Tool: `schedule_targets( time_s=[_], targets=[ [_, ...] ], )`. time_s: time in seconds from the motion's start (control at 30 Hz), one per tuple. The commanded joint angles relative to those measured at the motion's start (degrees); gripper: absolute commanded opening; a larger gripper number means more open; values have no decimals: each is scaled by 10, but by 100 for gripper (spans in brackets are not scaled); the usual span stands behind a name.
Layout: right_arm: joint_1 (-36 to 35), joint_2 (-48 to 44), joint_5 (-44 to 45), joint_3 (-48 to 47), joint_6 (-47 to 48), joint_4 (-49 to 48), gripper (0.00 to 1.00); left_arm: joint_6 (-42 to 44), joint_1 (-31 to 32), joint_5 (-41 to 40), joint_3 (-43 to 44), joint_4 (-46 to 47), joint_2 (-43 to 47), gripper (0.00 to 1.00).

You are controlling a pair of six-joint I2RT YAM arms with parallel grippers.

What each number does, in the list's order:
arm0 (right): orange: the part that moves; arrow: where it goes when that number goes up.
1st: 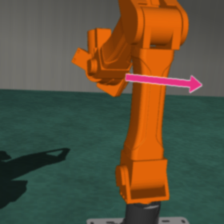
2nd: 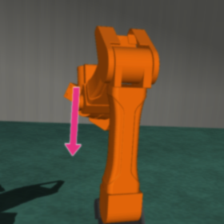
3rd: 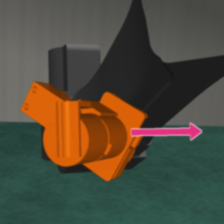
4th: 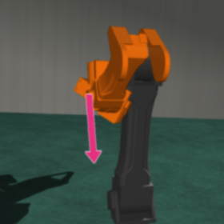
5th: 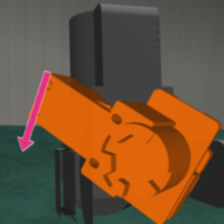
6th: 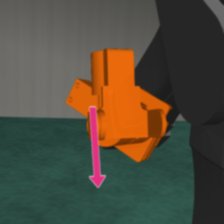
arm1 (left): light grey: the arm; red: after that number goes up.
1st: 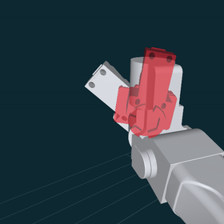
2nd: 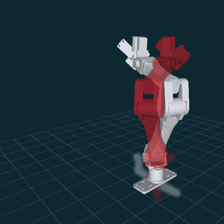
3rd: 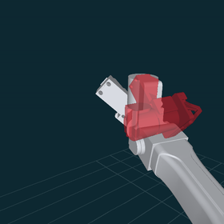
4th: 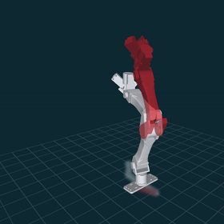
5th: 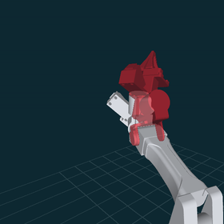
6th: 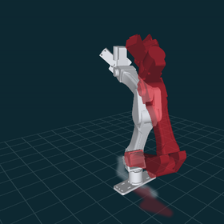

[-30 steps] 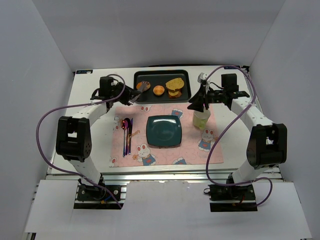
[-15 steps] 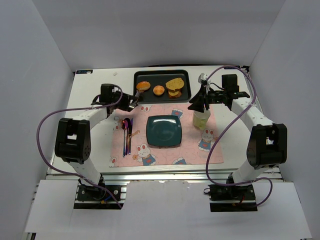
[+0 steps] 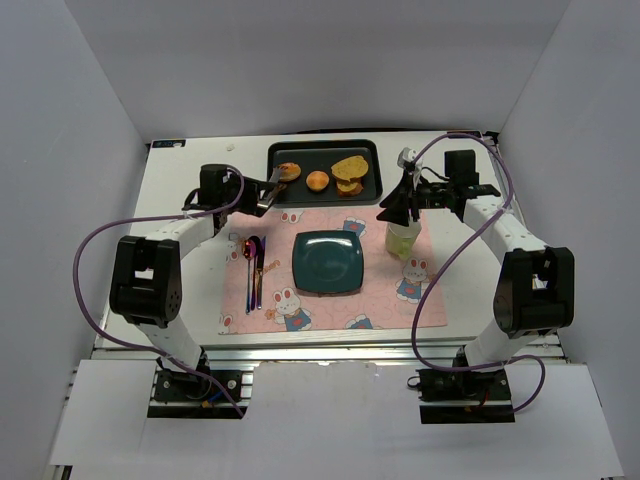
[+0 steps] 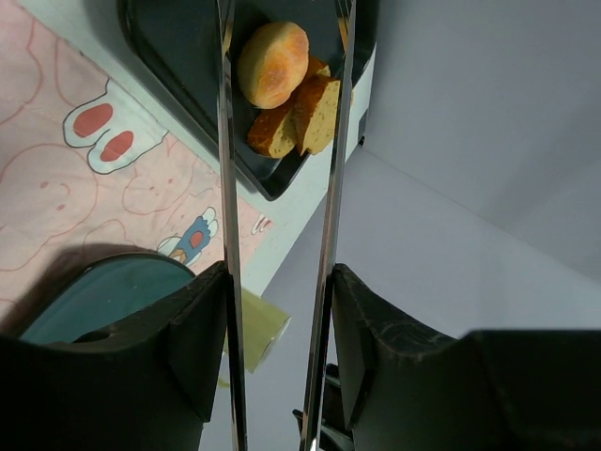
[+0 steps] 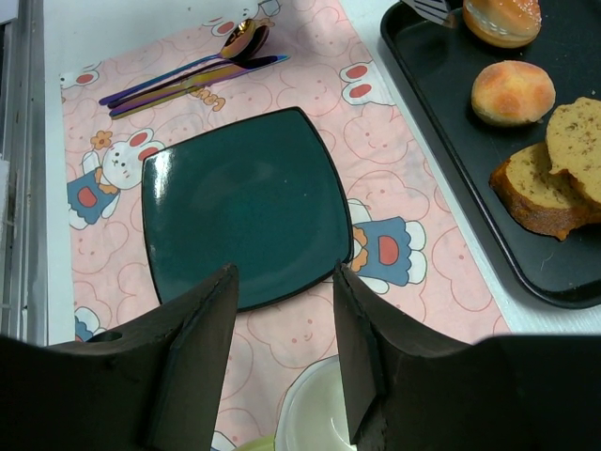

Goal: Place the bread

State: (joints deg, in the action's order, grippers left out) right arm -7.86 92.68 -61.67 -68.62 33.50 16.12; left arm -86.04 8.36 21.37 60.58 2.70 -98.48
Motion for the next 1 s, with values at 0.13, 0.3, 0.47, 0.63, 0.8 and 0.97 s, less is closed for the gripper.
schedule_targets(
  time_s=[0.13,0.3,0.47,0.63,0.8,0.97],
  targets=[
    [3,-14,-13,-4,6,-8,50,-12,2,-4,3,43,-2,56],
    [5,-13,-14,-5,7,-7,50,-18,2,-3,4,55,-13,56],
    [6,-12,-14,-6,10,-6,50,-18,2,-2,4,57,-19,56],
    [6,-9,-16,-7,9,-5,50,-22,2,-3,7,67,-28,57],
    [6,-8,-17,-9,14,-1,50,-20,2,-3,10,68,-39,57],
    [7,-9,-16,-10,18,2,50,-23,2,-4,15,73,-51,56]
  ],
)
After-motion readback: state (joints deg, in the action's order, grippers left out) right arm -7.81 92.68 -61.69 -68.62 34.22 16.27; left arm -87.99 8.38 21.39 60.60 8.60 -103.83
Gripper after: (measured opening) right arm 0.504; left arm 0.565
